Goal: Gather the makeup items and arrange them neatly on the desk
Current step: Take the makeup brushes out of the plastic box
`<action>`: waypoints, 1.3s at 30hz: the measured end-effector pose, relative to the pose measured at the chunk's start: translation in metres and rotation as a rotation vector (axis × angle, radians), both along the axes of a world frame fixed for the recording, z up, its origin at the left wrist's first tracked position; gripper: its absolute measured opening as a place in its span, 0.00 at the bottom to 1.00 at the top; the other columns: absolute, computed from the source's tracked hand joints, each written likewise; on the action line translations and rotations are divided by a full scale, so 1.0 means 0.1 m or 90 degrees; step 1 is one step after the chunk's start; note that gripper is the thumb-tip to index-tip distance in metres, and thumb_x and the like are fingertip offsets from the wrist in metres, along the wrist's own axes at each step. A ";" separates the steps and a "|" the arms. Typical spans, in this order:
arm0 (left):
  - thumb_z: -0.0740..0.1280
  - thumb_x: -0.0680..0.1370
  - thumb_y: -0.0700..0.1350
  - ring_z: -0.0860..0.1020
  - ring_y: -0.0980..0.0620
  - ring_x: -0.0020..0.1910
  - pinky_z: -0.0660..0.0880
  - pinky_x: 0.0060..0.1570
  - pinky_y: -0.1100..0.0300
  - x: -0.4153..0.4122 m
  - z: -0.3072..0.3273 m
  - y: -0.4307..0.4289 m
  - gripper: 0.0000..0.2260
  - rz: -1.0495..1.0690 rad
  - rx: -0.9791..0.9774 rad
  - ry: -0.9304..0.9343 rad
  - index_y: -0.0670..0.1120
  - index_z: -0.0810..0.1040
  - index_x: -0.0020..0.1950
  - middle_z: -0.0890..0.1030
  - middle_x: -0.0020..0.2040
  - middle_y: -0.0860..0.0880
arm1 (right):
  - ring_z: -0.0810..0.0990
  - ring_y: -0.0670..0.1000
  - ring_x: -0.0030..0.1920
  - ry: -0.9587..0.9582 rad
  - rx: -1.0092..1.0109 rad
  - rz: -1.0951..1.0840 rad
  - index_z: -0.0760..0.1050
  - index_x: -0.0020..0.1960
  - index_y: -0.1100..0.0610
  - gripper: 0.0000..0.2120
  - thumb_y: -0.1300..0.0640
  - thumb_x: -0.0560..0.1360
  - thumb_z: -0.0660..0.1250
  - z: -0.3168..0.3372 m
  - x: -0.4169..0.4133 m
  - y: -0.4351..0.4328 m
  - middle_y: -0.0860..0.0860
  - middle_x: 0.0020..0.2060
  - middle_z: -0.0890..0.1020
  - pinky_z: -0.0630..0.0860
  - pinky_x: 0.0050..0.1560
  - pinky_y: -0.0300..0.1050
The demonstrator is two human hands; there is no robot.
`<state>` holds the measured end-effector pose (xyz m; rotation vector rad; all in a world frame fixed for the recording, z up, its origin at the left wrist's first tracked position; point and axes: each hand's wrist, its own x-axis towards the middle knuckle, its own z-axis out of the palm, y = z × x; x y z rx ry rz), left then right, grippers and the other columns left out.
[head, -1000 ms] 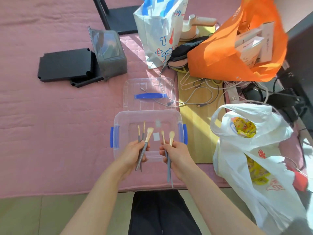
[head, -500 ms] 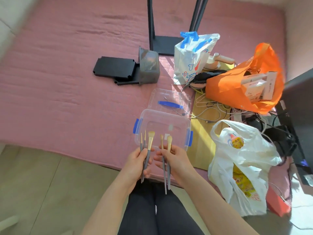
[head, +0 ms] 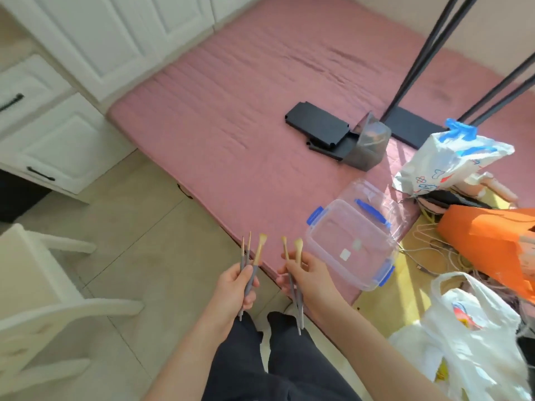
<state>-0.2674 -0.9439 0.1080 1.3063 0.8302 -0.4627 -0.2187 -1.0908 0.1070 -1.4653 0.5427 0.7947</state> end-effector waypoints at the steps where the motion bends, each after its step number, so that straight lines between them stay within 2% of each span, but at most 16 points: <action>1: 0.57 0.83 0.41 0.64 0.55 0.24 0.60 0.26 0.62 -0.05 0.02 0.10 0.09 0.024 -0.005 -0.001 0.37 0.74 0.54 0.71 0.38 0.46 | 0.83 0.53 0.38 -0.001 0.000 0.018 0.76 0.54 0.60 0.07 0.63 0.79 0.60 0.00 -0.02 0.12 0.56 0.39 0.81 0.81 0.40 0.49; 5: 0.57 0.83 0.41 0.66 0.55 0.26 0.62 0.27 0.62 -0.23 0.09 0.55 0.09 0.092 -0.032 -0.010 0.40 0.75 0.55 0.72 0.40 0.45 | 0.84 0.54 0.41 -0.015 -0.012 0.101 0.76 0.53 0.61 0.07 0.64 0.79 0.60 0.02 -0.10 0.67 0.61 0.45 0.82 0.82 0.46 0.53; 12: 0.57 0.83 0.43 0.73 0.54 0.30 0.72 0.32 0.61 -0.59 0.21 1.54 0.10 0.169 0.005 -0.008 0.45 0.78 0.56 0.77 0.42 0.47 | 0.83 0.53 0.40 -0.029 -0.022 0.206 0.75 0.50 0.57 0.06 0.64 0.79 0.61 0.12 -0.26 1.79 0.56 0.41 0.81 0.82 0.44 0.48; 17: 0.57 0.83 0.44 0.74 0.53 0.32 0.75 0.37 0.59 -0.89 0.22 2.28 0.11 0.261 0.026 -0.004 0.45 0.78 0.56 0.79 0.42 0.46 | 0.81 0.51 0.37 -0.035 -0.028 0.261 0.76 0.52 0.59 0.06 0.63 0.79 0.60 0.17 -0.37 2.55 0.55 0.39 0.80 0.80 0.43 0.47; 23: 0.57 0.83 0.45 0.74 0.52 0.33 0.74 0.35 0.60 -1.12 0.18 2.88 0.11 0.357 0.025 0.009 0.45 0.78 0.56 0.77 0.44 0.44 | 0.78 0.50 0.36 -0.024 -0.020 0.308 0.77 0.54 0.58 0.08 0.61 0.80 0.60 0.21 -0.41 3.20 0.55 0.39 0.80 0.77 0.42 0.43; 30: 0.57 0.83 0.44 0.77 0.48 0.38 0.77 0.42 0.57 -0.94 0.20 3.41 0.11 0.432 0.002 -0.007 0.43 0.78 0.56 0.80 0.43 0.44 | 0.78 0.52 0.37 -0.024 -0.017 0.344 0.77 0.54 0.60 0.08 0.60 0.80 0.60 0.19 -0.12 3.89 0.57 0.41 0.80 0.77 0.41 0.44; 39: 0.56 0.83 0.43 0.72 0.52 0.33 0.73 0.35 0.61 -0.17 0.21 4.27 0.12 0.456 0.029 -0.006 0.42 0.78 0.56 0.77 0.41 0.44 | 0.77 0.51 0.36 -0.014 -0.005 0.380 0.76 0.54 0.60 0.08 0.61 0.80 0.59 0.17 0.70 4.86 0.56 0.39 0.79 0.75 0.37 0.43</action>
